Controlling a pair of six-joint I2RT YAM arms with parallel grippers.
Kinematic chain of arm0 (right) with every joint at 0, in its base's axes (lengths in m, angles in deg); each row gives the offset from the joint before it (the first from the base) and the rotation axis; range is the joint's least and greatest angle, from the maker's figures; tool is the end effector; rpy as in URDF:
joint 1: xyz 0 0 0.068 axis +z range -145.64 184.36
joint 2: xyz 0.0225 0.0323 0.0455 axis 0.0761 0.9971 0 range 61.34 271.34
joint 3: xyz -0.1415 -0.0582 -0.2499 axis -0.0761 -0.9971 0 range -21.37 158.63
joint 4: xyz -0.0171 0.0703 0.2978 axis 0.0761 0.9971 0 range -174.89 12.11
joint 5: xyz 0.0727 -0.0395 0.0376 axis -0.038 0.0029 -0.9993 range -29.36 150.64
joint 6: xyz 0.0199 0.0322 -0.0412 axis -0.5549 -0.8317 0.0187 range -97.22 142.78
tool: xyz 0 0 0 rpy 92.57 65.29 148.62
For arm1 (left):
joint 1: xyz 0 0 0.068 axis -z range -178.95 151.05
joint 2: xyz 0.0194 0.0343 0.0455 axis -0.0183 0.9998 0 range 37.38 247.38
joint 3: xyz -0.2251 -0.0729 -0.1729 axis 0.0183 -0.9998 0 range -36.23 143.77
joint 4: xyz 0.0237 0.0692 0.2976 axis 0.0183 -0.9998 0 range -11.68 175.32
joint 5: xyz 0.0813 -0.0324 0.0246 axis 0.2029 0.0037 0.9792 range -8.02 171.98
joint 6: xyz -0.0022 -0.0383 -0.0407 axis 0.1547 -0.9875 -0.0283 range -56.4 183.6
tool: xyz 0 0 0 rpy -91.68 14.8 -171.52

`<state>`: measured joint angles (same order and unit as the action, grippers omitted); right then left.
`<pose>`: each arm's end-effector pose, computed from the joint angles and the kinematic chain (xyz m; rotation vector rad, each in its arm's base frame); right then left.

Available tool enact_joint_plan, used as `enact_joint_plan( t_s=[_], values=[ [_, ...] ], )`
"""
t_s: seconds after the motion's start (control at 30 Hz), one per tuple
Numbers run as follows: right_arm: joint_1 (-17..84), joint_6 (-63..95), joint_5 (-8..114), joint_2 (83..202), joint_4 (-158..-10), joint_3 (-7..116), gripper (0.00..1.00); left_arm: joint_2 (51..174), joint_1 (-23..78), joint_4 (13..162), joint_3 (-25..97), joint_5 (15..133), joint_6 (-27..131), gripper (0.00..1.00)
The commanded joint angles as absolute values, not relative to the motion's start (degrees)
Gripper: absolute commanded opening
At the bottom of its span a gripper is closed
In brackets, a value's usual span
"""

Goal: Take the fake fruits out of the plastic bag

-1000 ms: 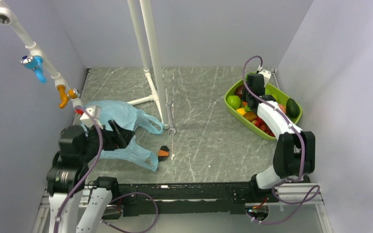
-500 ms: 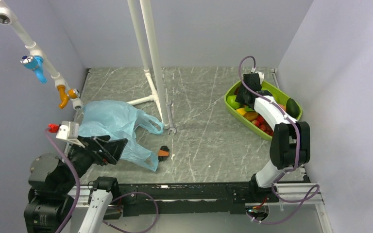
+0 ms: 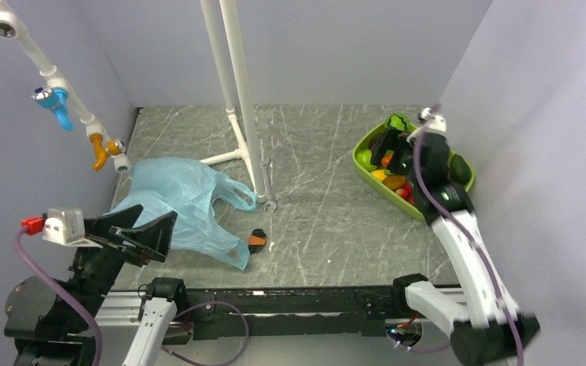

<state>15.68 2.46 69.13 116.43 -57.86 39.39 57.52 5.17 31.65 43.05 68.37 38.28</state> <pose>0.2430 0.0428 0.3948 0.2509 1.9297 0.2227 -0.0384 -0.0063 0.5042 -0.0820 1.5036 -0.5897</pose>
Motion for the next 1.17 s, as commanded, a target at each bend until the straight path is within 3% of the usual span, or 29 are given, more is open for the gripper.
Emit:
enact_joint_plan(
  t_s=[0.0,0.33,0.53,1.13],
  values=[
    [15.6,2.6,61.6,99.6,-55.5,39.3,1.0,56.9,5.3,37.4,43.8,74.6,39.3,0.96],
    [15.5,1.8,61.6,85.1,-44.8,51.7,1.0,51.2,5.3,47.8,42.5,80.2,38.4,0.99],
    [15.4,3.6,68.8,81.2,-43.0,56.2,1.0,50.5,5.3,47.0,44.8,81.8,39.3,0.99],
    [15.5,5.6,76.6,79.0,-42.3,58.3,1.0,48.8,5.3,47.4,42.4,81.8,38.0,0.99]
  ],
)
